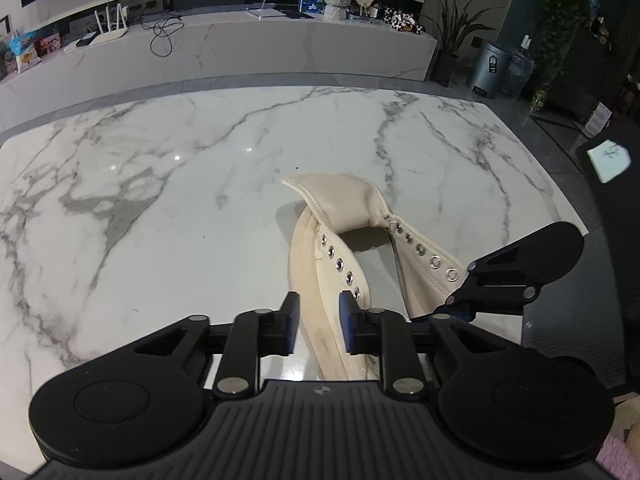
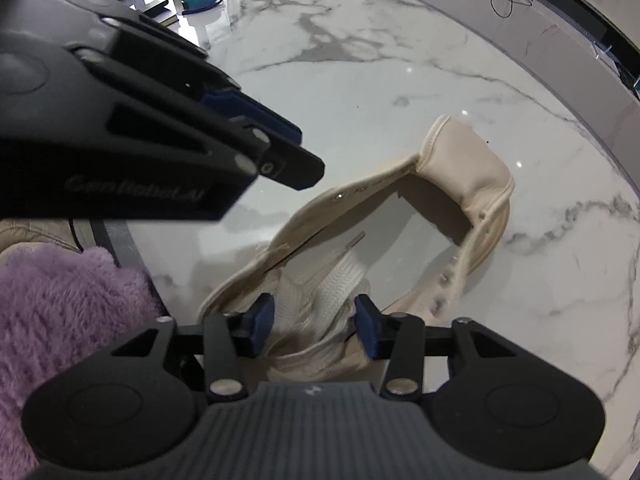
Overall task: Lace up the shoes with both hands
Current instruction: 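Grasp the white lace end inside the sneaker with the right gripper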
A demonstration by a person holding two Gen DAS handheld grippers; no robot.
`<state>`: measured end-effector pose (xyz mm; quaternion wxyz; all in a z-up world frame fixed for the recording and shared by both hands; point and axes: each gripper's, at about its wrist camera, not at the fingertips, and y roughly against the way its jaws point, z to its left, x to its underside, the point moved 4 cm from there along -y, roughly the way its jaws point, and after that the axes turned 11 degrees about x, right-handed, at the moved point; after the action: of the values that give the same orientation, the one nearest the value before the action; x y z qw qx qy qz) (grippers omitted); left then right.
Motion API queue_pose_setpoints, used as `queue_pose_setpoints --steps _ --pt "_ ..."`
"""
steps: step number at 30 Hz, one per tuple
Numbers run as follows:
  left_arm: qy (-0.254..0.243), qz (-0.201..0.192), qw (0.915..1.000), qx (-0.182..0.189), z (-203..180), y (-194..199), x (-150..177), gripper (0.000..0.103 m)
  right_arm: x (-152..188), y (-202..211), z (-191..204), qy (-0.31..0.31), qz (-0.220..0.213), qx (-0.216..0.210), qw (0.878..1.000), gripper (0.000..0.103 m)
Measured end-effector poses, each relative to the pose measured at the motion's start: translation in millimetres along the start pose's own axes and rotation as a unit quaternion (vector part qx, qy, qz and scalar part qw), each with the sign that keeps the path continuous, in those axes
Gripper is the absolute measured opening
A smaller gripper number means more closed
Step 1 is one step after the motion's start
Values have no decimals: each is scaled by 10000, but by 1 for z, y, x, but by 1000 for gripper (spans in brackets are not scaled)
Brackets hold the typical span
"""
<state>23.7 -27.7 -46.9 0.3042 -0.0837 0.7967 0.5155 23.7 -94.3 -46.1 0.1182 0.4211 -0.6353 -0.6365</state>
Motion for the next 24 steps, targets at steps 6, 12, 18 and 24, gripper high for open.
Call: queue_pose_setpoints --steps 6,12,18,24 --pt "108 94 9999 -71 4 -4 3 20 4 -6 -2 -208 -19 -54 9998 25" --pt "192 114 9996 -172 7 -4 4 20 8 1 10 -117 -234 76 9996 8" --pt "210 86 9996 -192 6 -3 3 22 3 14 -2 -353 -613 277 9971 6" --pt "209 -31 9995 -251 4 -2 -1 46 0 55 -51 -1049 -1148 714 9853 7"
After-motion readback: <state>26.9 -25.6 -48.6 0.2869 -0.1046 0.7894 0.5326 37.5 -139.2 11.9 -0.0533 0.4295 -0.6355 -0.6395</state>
